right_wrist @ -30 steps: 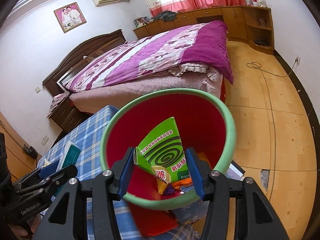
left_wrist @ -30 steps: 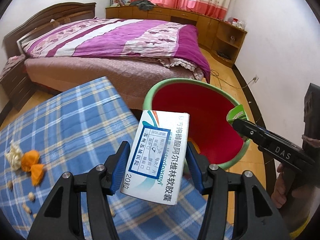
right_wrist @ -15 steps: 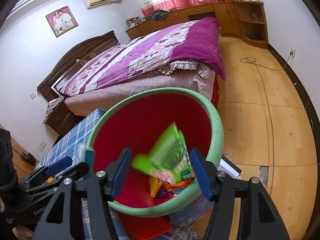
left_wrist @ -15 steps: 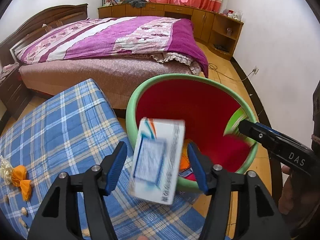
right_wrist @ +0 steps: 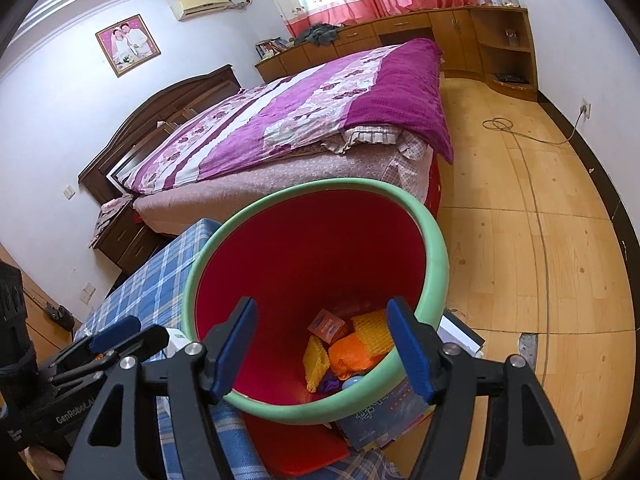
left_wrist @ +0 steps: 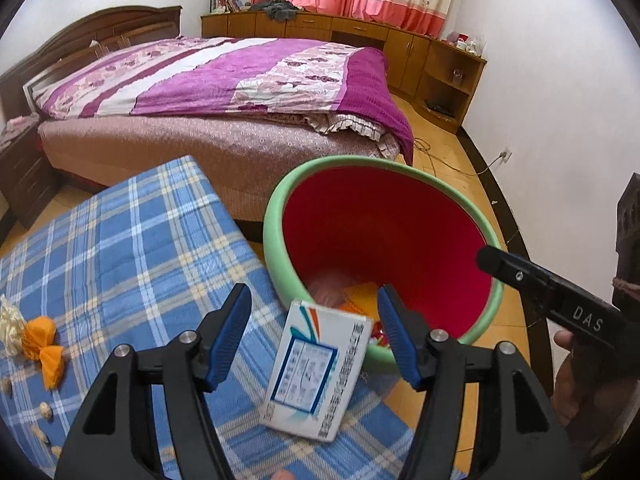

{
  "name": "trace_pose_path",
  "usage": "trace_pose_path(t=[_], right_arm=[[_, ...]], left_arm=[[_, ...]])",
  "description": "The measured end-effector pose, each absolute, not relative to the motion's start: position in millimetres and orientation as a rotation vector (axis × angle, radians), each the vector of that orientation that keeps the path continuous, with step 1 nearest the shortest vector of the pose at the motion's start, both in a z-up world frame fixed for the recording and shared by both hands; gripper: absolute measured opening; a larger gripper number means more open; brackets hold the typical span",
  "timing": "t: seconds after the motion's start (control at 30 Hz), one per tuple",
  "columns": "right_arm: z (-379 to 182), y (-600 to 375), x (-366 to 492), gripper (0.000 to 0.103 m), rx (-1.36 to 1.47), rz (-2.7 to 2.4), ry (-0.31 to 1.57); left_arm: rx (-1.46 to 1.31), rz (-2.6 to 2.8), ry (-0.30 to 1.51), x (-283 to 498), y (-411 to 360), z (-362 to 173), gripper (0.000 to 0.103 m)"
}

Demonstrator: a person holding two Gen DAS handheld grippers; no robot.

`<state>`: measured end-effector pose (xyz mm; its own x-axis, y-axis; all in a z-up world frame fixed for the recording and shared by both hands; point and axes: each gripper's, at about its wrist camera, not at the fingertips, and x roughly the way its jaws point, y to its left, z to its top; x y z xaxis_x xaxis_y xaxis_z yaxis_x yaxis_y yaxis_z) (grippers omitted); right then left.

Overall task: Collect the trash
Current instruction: 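Carry both boxes over the red bucket and open the right tool, then open the left tool to drop the medicine box into the bucket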

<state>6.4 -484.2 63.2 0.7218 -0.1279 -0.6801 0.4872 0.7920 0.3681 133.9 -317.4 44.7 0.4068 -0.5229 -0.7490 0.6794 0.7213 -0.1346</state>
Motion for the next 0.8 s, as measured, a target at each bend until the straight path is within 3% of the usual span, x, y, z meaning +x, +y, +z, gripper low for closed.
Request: trace_pose_path(t=[0.67,0.8], right_arm=[[62,-472,-2,0.07,0.577,-0.338,0.705],[61,-472,-2,0.07,0.578,-0.337,0.704]], left_arm=[[0.211,-0.795,0.994,120,-298,12,0.065],[0.24,-0.806,1.001,116,-304,7,0.058]])
